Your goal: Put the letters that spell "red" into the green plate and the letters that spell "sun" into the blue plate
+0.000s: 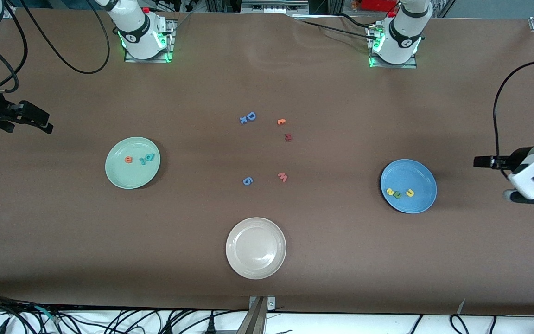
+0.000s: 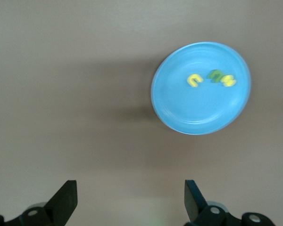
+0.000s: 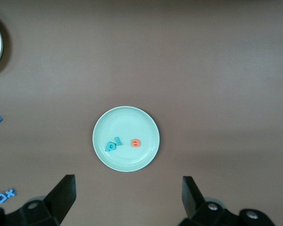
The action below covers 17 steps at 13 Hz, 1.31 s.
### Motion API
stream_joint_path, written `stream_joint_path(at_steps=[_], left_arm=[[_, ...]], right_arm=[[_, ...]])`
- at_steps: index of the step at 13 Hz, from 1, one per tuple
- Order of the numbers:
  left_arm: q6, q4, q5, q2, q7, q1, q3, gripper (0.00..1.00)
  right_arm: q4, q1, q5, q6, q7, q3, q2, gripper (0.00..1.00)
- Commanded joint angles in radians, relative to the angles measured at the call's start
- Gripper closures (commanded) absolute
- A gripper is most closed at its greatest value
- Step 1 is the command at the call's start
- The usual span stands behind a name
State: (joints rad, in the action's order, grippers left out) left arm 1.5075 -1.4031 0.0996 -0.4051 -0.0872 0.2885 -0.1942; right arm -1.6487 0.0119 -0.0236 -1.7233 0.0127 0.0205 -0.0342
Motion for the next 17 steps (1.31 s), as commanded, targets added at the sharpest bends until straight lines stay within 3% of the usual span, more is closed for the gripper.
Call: stream_joint_path(at_steps=[1,5,11,17], left_arm=[[-0.003,-0.088,-0.106,0.167,-0.008,-0.185,0.197,0.00],[-0.024,-0.080,-0.104,0.265,0.046,-0.310,0.252,0.00],[-0.023,-0.103,-0.112,0.315,0.084,-0.348,0.254,0.00],[-0.049,-0.099,-0.112,0.302,0.033,-0.336,0.252,0.00]], right_arm=[[-0.006,0.005,0.007,-0.001,0.000,-0.005,0.007,0.00],[-0.005,0.005,0.005,0.002,0.001,-0.005,0.007,0.00],[0.001,0.005,0.008,-0.004,0.013,-0.005,-0.001,0.00],[0.000,0.005,0.008,0.001,0.013,-0.005,-0.003,0.00]])
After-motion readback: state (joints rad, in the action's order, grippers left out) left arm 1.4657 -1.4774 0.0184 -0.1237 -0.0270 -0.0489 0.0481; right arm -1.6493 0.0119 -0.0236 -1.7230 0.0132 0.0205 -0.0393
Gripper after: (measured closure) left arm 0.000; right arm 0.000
